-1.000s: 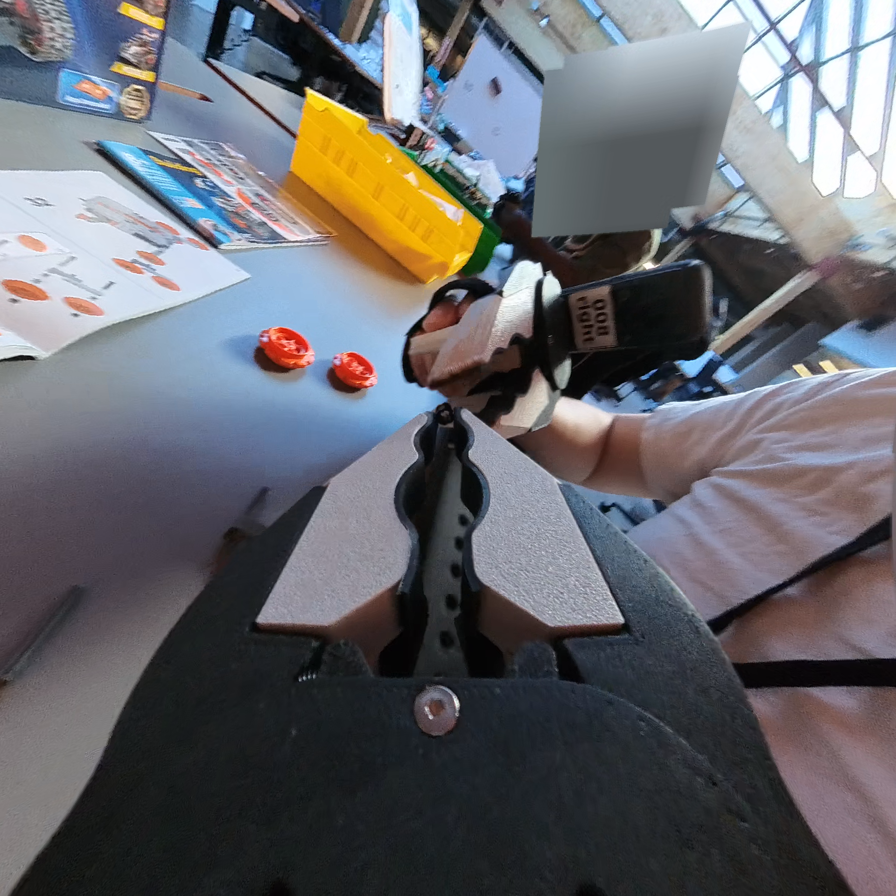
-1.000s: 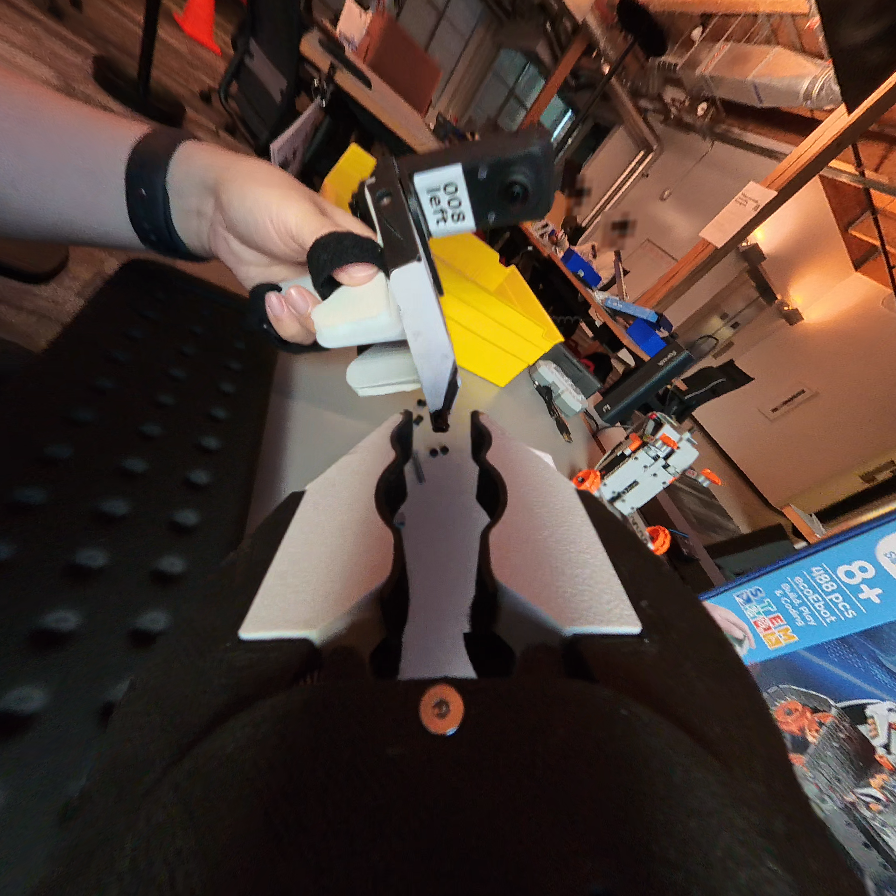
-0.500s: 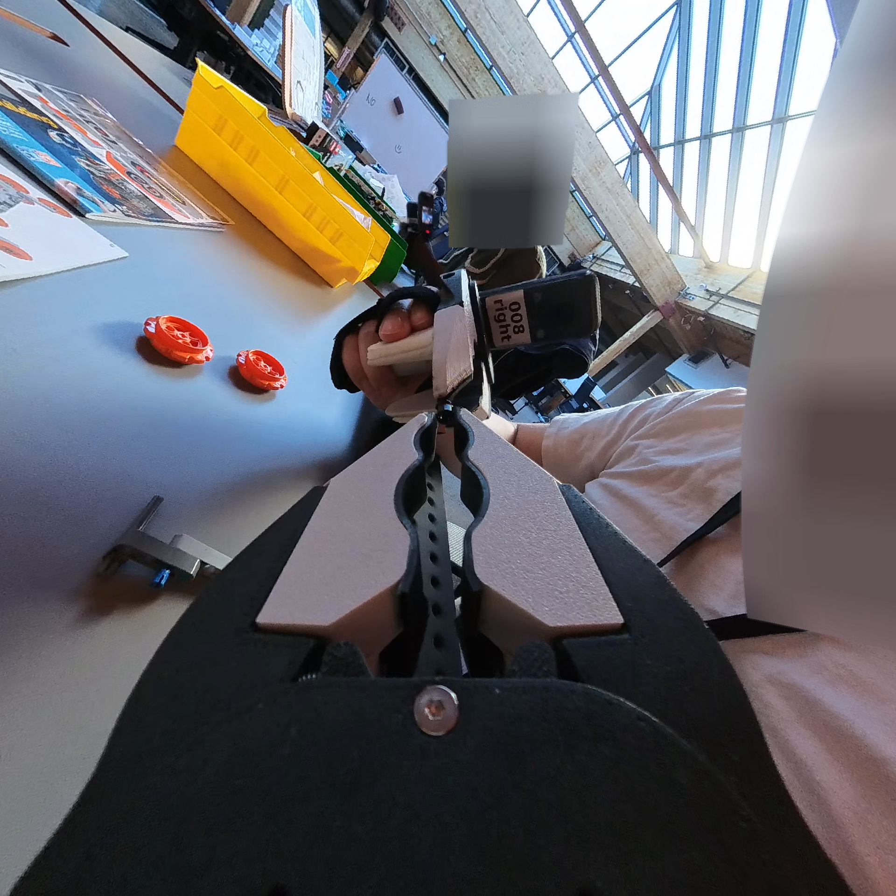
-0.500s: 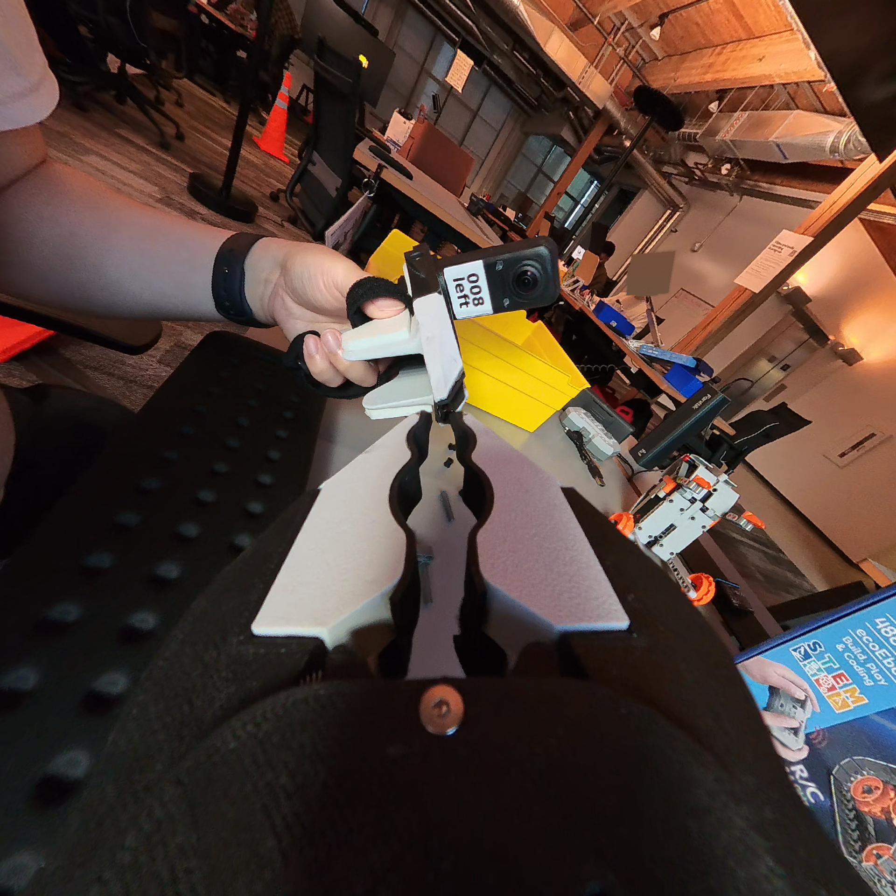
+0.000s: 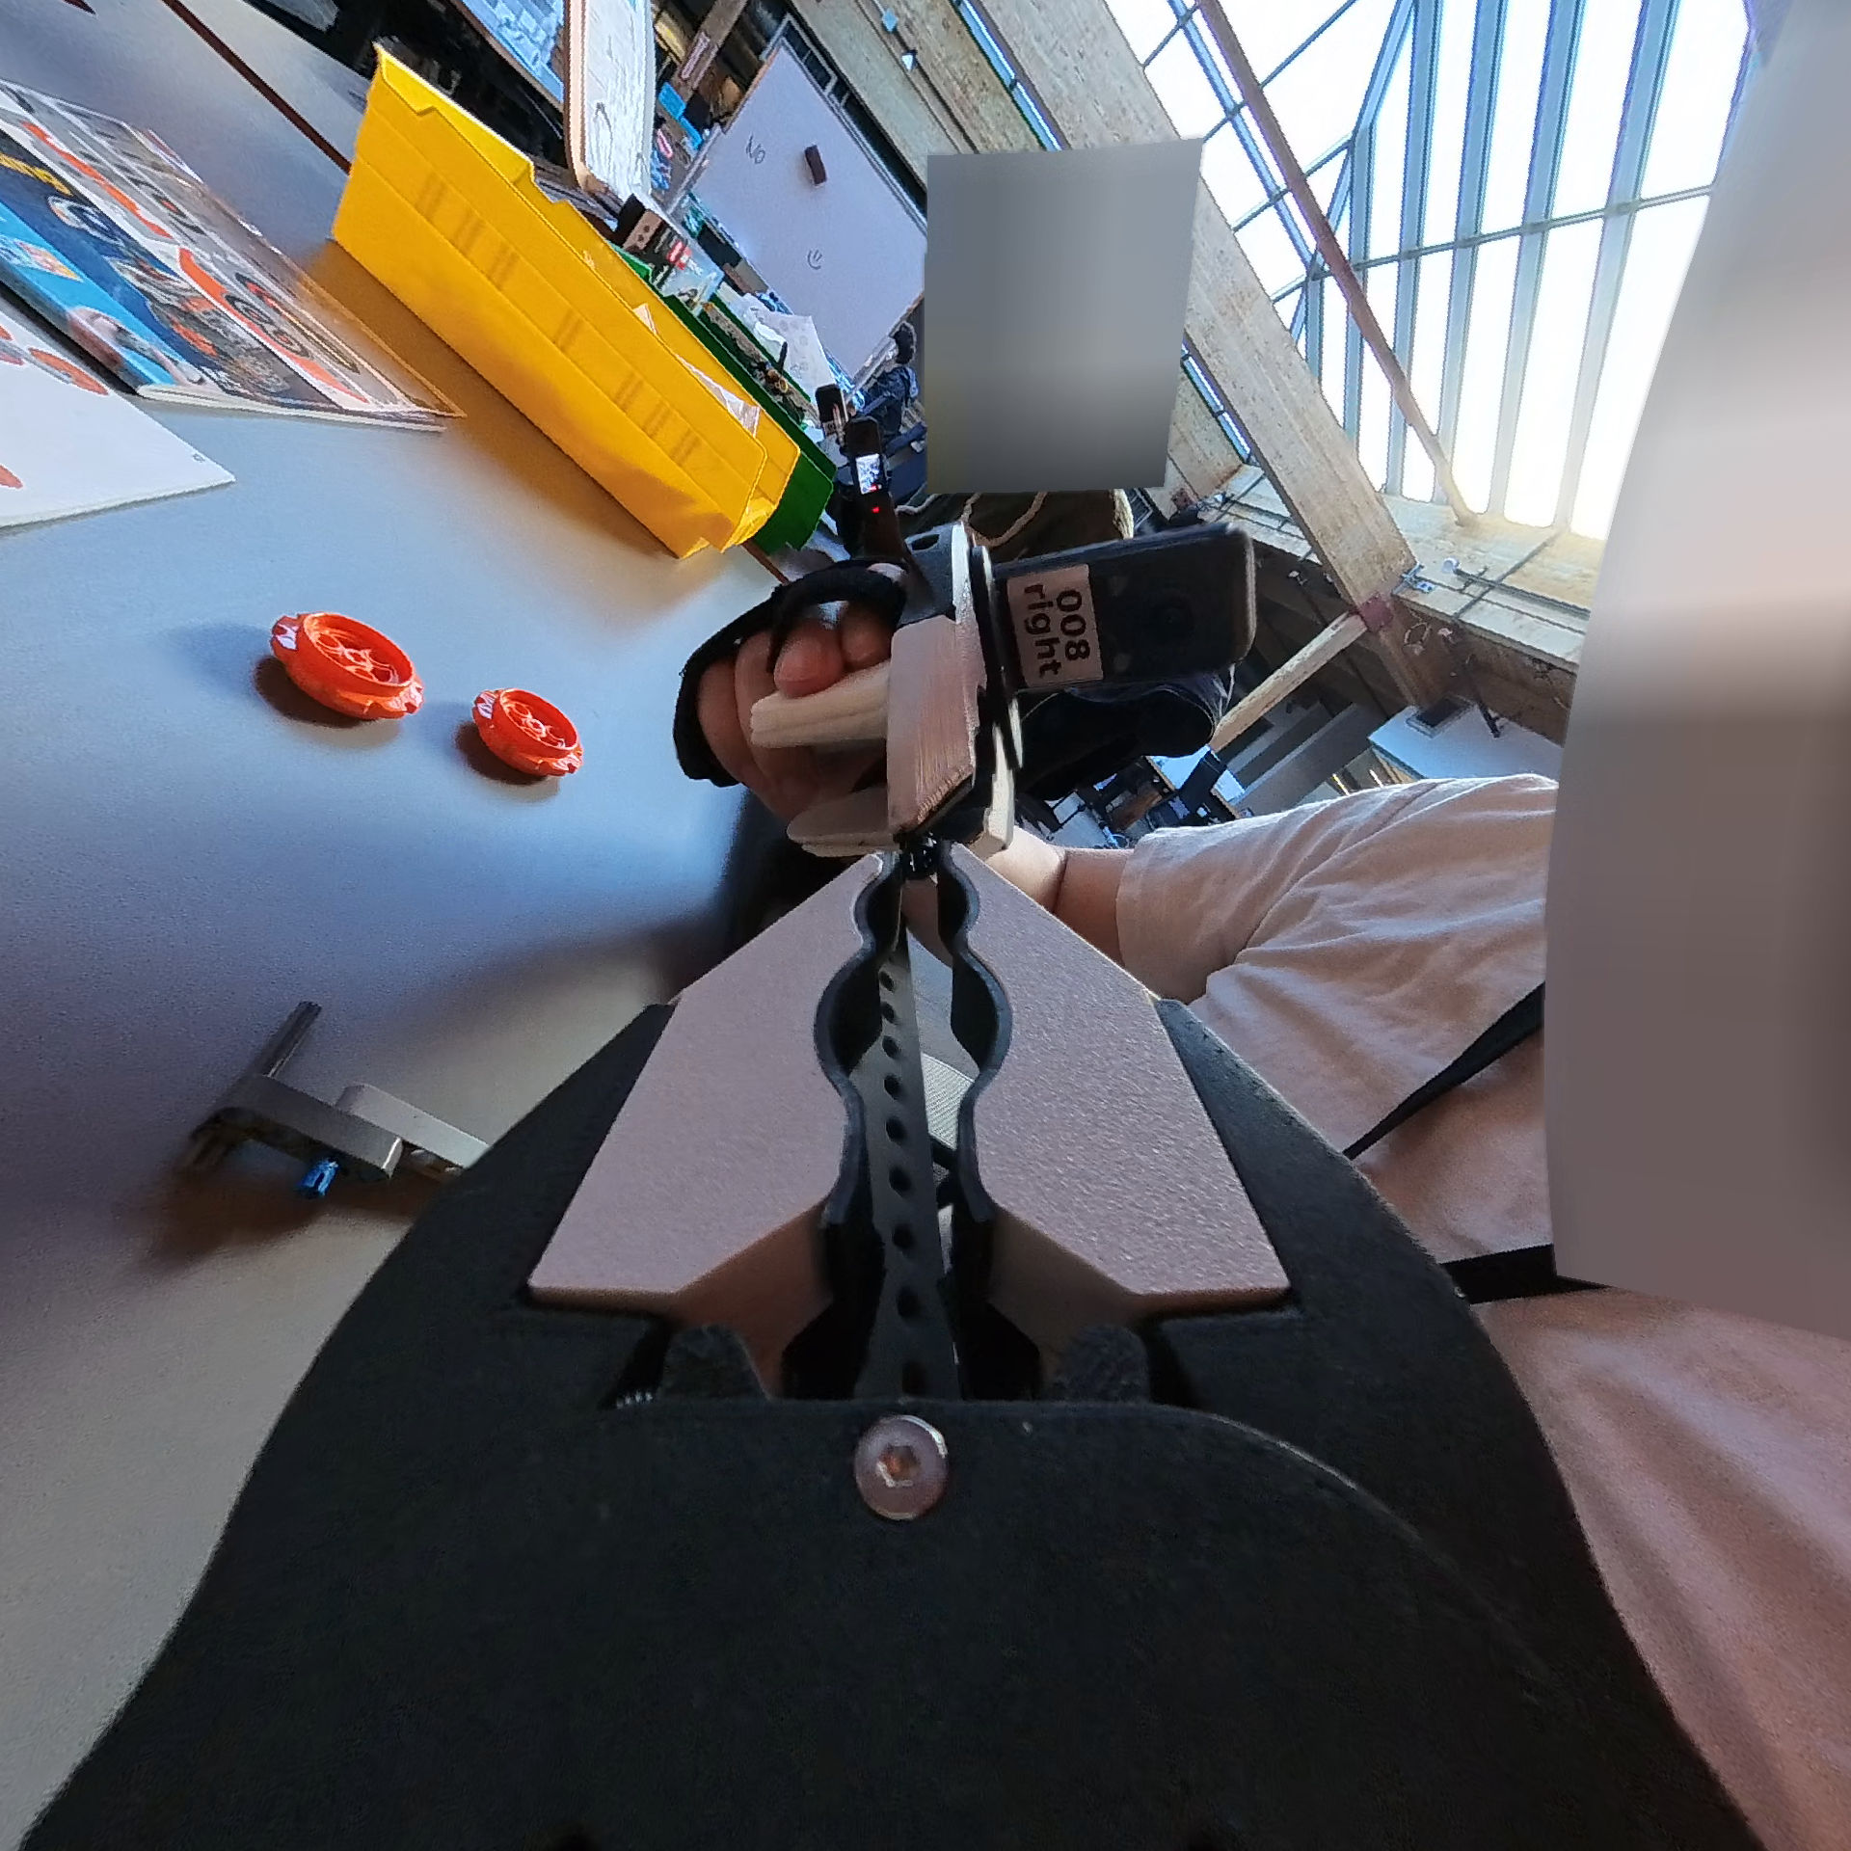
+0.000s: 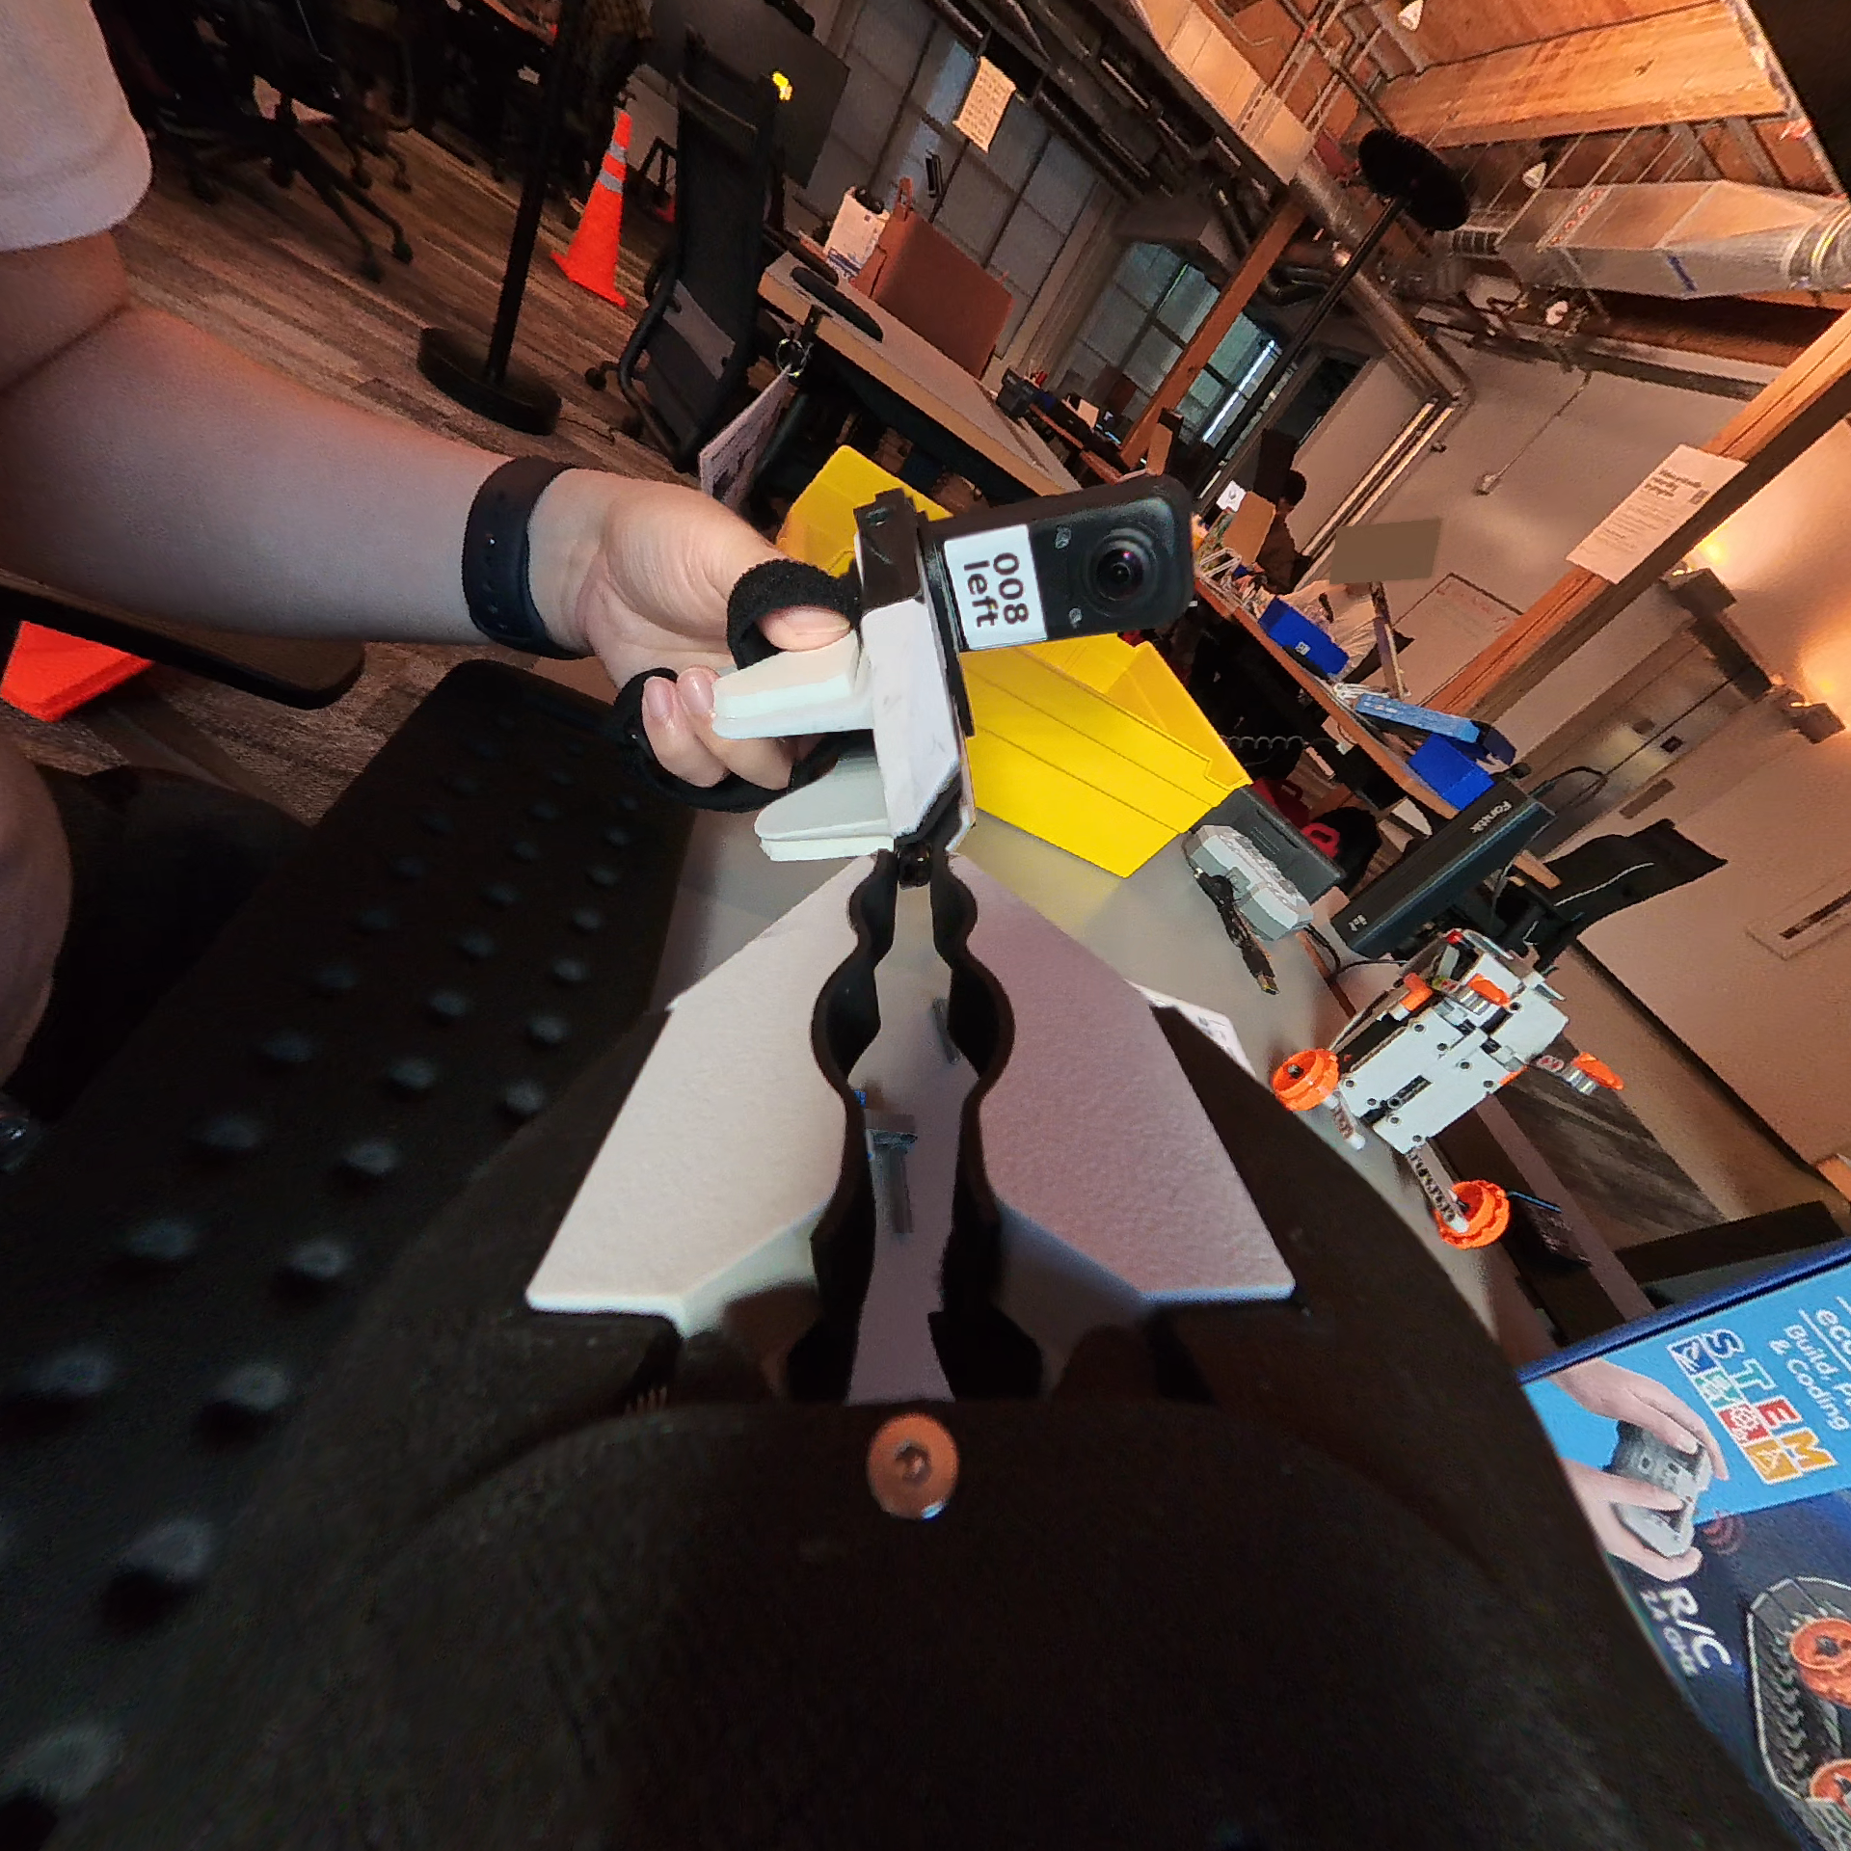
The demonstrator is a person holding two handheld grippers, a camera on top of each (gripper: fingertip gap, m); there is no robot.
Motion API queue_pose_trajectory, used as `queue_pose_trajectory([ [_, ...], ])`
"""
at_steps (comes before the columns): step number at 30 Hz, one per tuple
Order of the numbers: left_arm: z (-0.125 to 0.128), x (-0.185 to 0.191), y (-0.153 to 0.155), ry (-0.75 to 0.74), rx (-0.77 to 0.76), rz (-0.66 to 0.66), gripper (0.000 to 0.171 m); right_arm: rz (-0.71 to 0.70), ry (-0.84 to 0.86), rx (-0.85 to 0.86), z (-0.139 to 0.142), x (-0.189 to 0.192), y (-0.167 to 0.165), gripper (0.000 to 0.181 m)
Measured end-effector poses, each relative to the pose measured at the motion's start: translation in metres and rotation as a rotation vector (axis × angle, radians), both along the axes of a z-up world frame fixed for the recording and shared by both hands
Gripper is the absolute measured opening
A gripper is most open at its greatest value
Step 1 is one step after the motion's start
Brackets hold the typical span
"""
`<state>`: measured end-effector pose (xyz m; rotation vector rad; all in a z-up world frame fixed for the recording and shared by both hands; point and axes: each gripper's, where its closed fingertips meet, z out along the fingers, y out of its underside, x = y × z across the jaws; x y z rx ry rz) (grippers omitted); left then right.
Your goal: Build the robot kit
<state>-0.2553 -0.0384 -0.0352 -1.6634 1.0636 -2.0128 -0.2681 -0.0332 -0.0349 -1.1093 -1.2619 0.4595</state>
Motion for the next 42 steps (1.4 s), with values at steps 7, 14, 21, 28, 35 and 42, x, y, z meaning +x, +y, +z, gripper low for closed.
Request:
queue_pose_trajectory([
  [7, 0.009, -0.016, 0.016, -0.035, 0.119, 0.088, 0.029, 0.094, 0.18, -0.109, 0.026, 0.009, -0.008, 0.005],
  [14, -0.035, -0.032, 0.042, 0.223, 0.659, 0.245, 0.068, 0.128, 0.288, -0.186, 0.039, 0.023, -0.005, 0.005],
  [21, -0.107, -0.019, 0.048, 0.531, 0.997, 0.068, 0.078, 0.089, 0.276, -0.205, 0.035, 0.029, 0.003, 0.004],
  [28, -0.114, -0.022, 0.063, 0.573, 0.977, -0.024, 0.045, 0.072, 0.252, -0.241, 0.027, 0.032, 0.01, 0.004],
  [35, -0.122, -0.018, 0.07, 0.578, 1.043, -0.099, 0.027, 0.036, 0.187, -0.279, 0.011, 0.031, 0.019, 0.004],
  [42, -0.115, -0.02, 0.066, 0.54, 1.005, -0.1, 0.031, -0.113, -0.026, -0.456, -0.047, 0.026, 0.043, 0.005],
])
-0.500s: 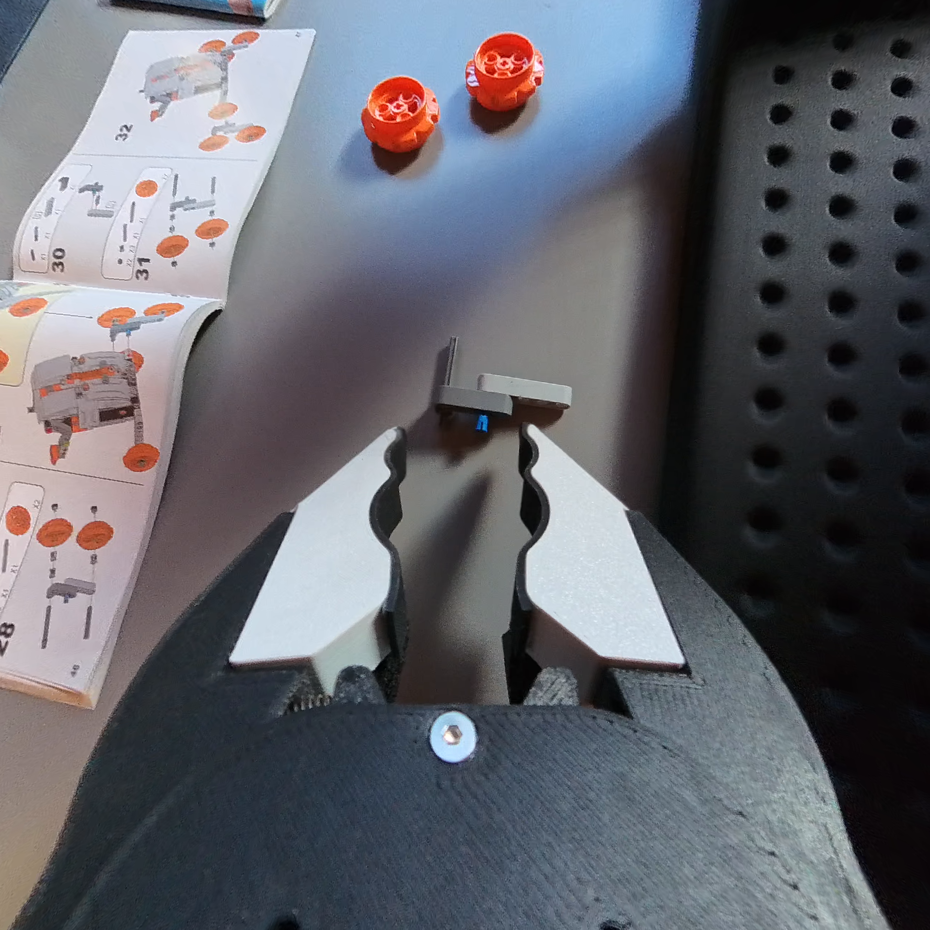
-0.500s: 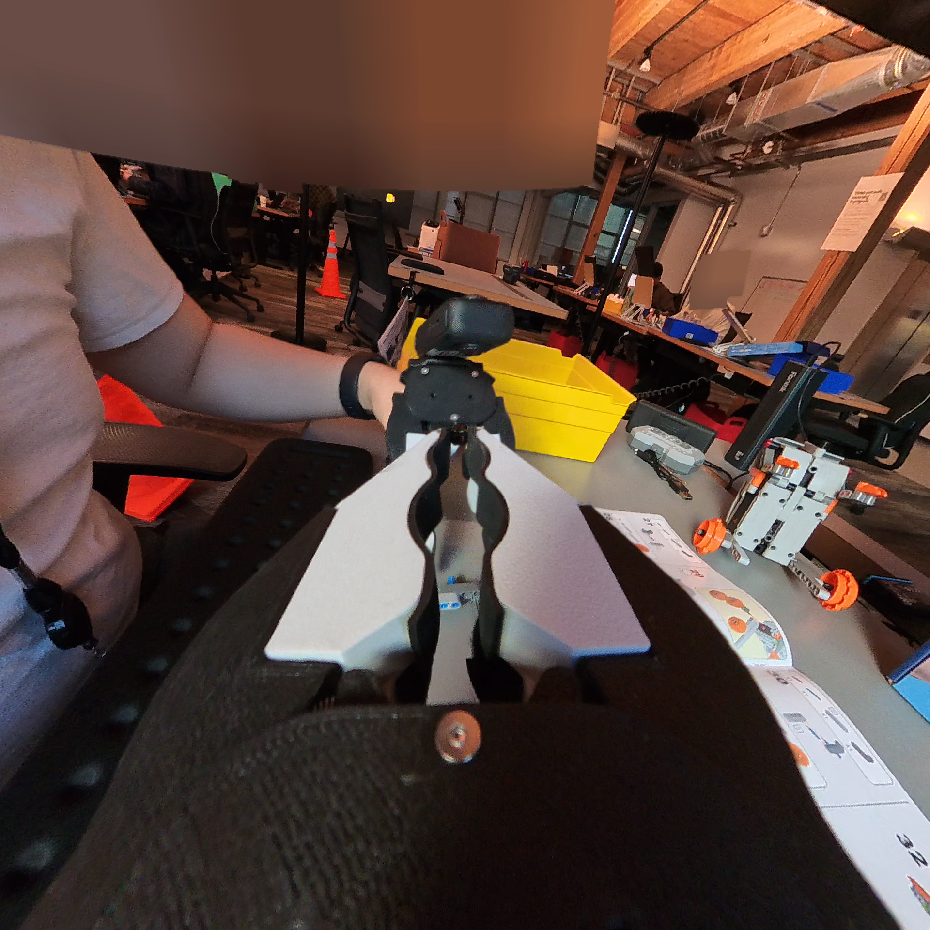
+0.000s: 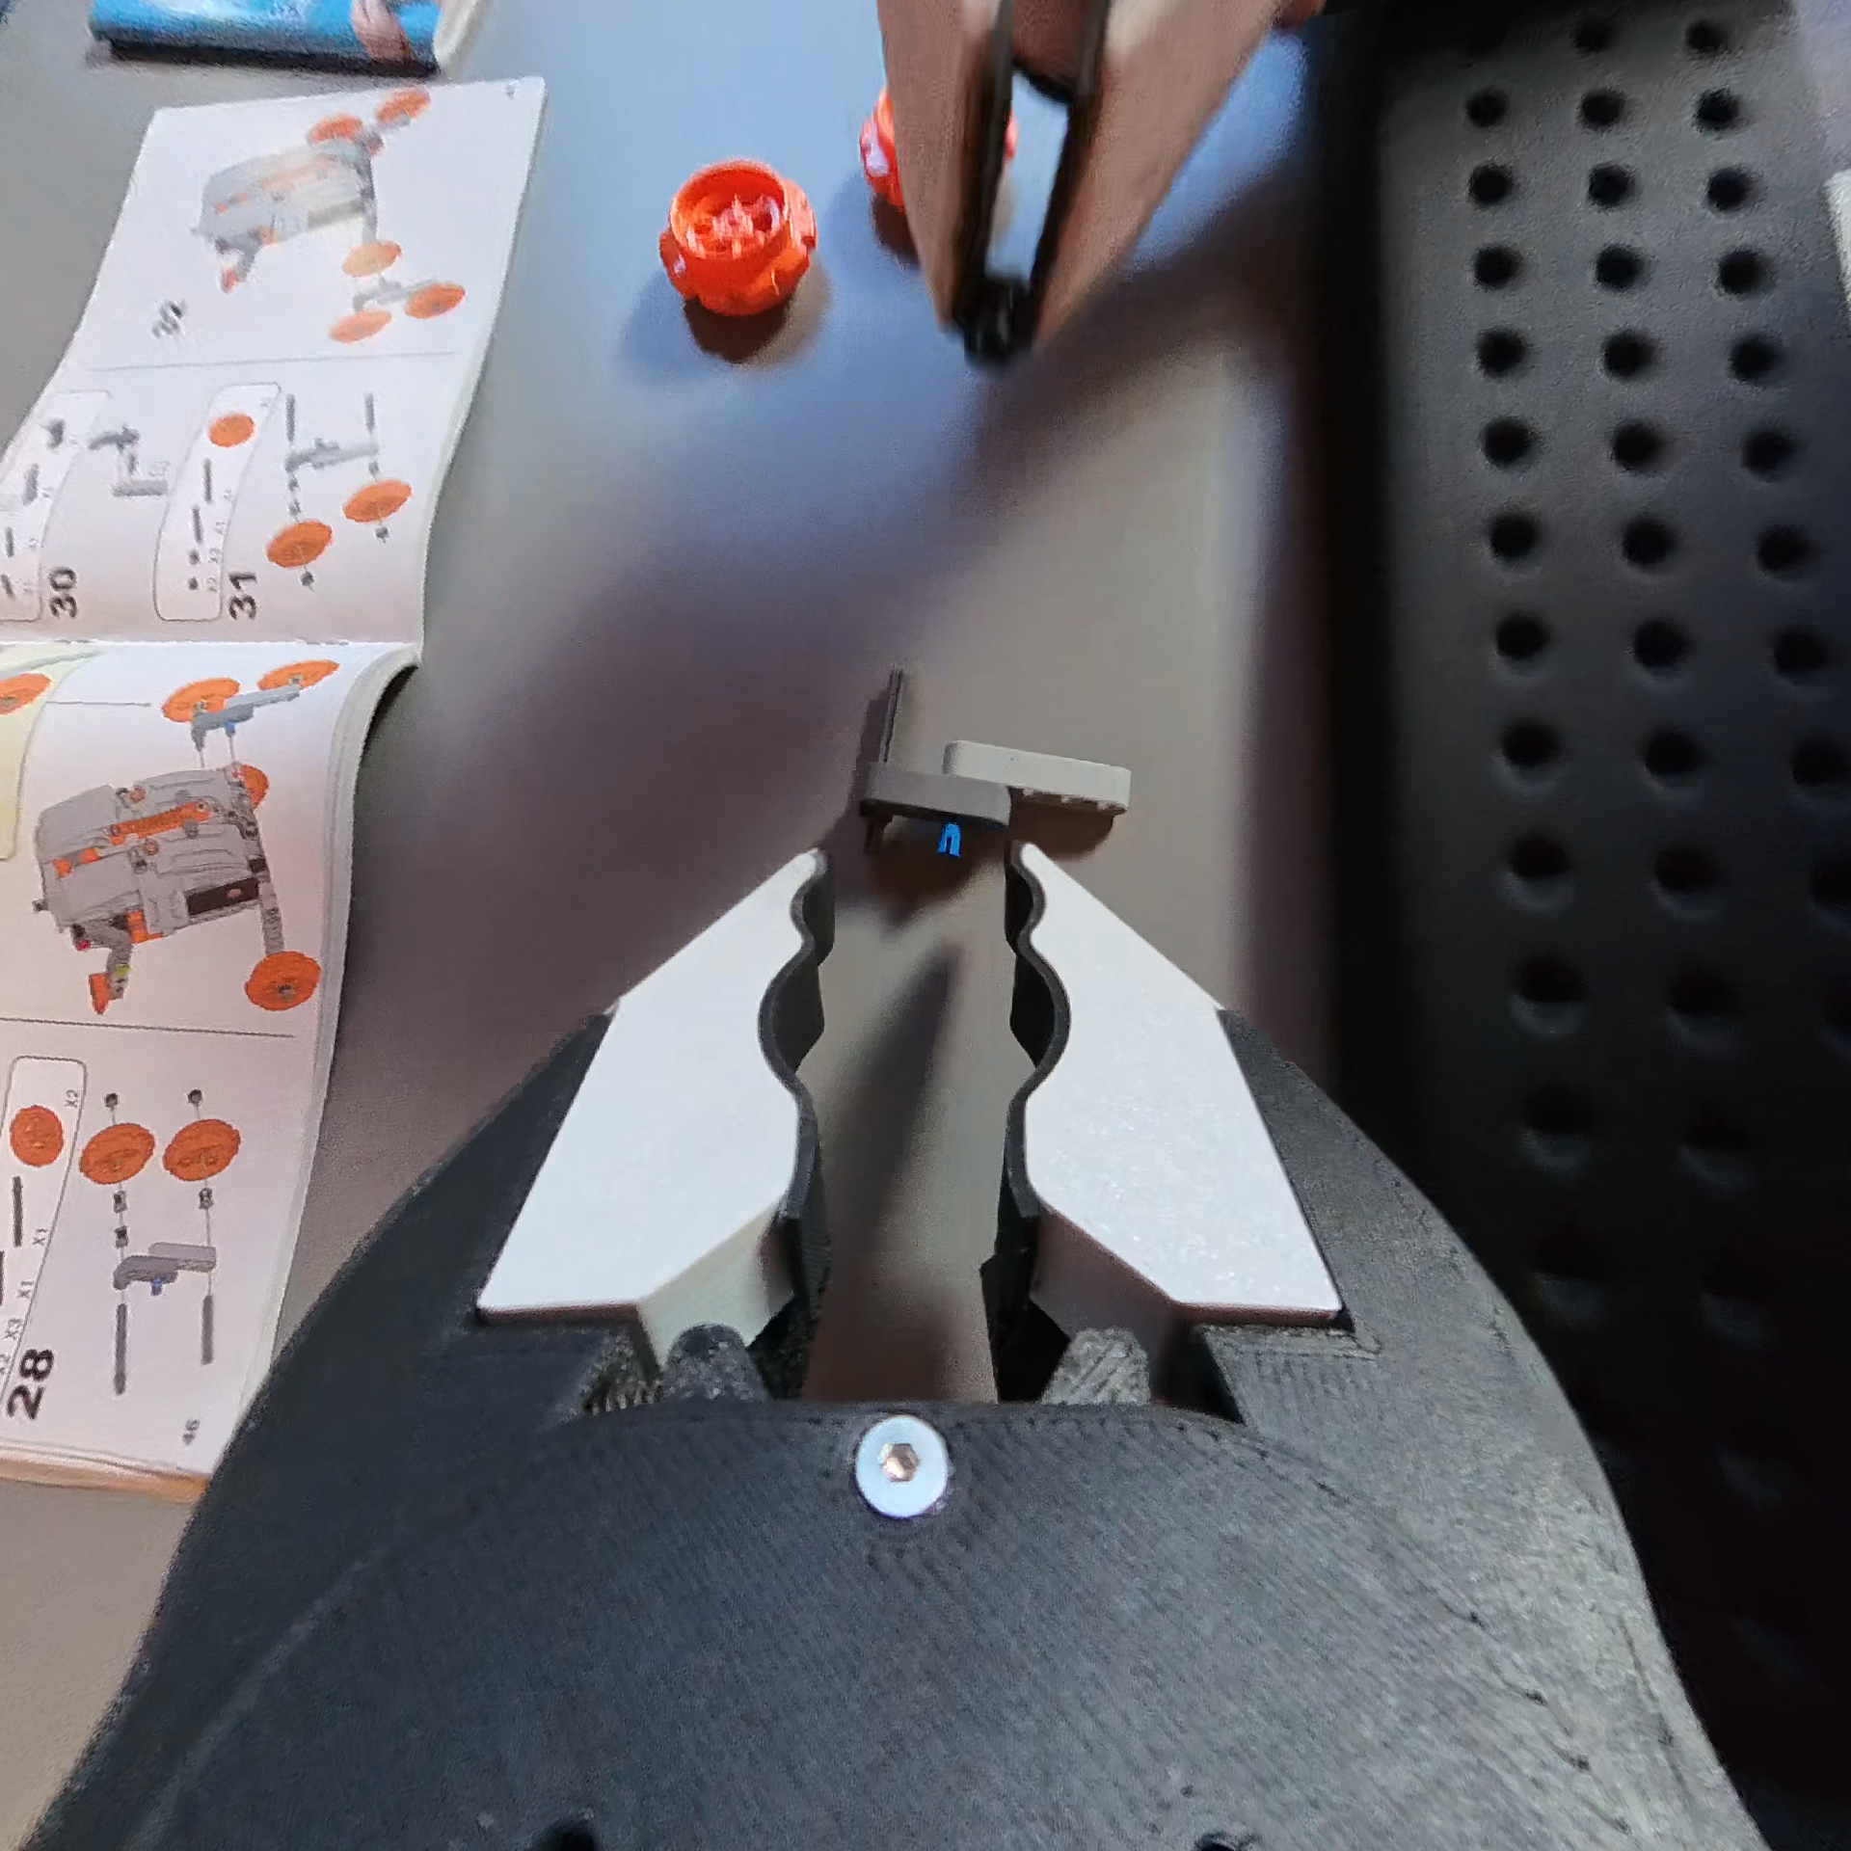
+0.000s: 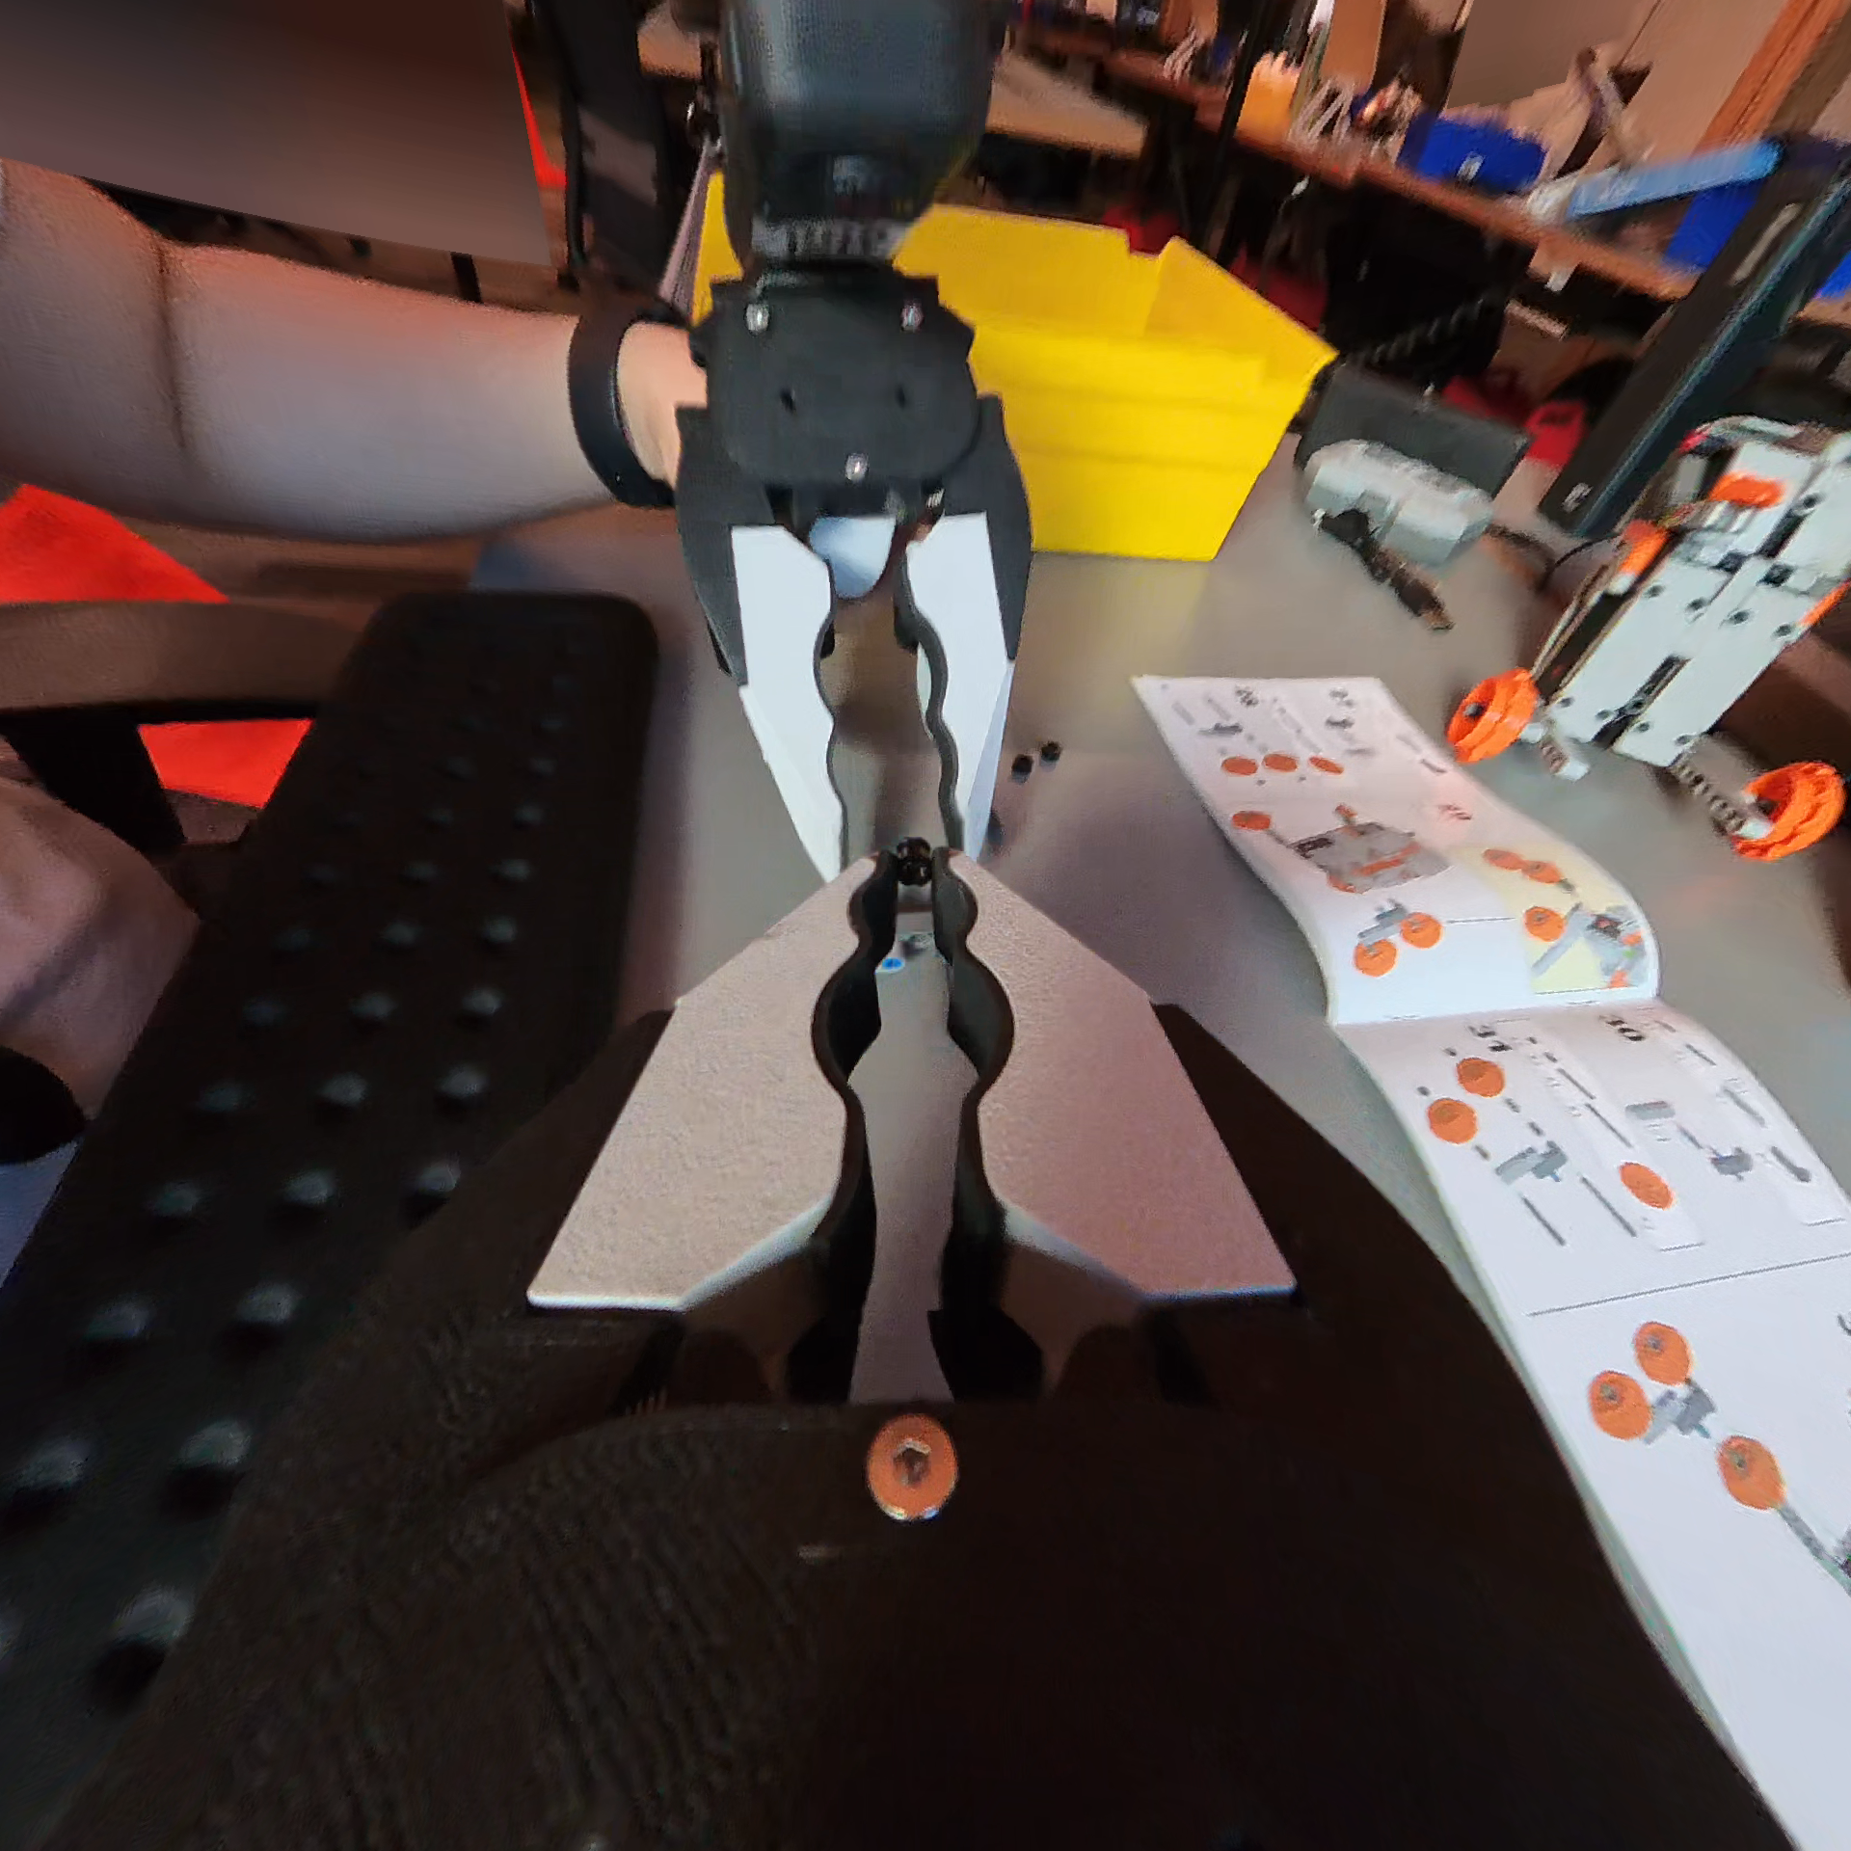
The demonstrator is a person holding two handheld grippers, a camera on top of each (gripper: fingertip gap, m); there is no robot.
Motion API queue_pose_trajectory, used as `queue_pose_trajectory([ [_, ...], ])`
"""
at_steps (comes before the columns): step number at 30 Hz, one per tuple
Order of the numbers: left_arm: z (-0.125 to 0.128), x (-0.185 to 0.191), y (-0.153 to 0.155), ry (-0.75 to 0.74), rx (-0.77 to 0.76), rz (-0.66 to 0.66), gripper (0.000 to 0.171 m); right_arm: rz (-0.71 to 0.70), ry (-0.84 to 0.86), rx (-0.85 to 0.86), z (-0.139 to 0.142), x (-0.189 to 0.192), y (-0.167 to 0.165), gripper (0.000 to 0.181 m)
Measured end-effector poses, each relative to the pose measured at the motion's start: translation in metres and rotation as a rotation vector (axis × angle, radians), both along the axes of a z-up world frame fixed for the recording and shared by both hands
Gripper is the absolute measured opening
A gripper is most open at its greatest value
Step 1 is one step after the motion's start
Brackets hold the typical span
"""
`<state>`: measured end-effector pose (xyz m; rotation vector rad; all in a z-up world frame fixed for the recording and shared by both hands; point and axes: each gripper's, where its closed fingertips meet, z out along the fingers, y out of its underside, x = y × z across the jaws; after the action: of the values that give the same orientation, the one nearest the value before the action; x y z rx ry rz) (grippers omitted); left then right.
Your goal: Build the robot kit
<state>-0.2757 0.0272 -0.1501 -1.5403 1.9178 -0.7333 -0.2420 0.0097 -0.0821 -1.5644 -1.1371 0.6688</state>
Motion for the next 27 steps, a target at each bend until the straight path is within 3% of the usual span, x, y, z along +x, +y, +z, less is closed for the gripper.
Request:
queue_pose_trajectory([
  [3, -0.002, 0.0, -0.005, 0.001, 0.021, -0.025, 0.008, 0.012, -0.048, -0.009, -0.009, -0.004, -0.001, 0.005],
  [17, -0.008, 0.007, -0.007, 0.033, 0.139, -0.083, 0.002, -0.006, -0.068, -0.045, -0.017, 0.001, 0.003, 0.005],
  [22, 0.014, 0.0, -0.002, 0.057, 0.216, -0.073, 0.002, -0.029, -0.114, -0.029, -0.024, 0.0, 0.006, 0.005],
  [27, 0.047, -0.012, -0.005, 0.053, 0.373, -0.049, 0.002, -0.038, -0.055, 0.064, -0.004, -0.002, 0.005, 0.005],
])
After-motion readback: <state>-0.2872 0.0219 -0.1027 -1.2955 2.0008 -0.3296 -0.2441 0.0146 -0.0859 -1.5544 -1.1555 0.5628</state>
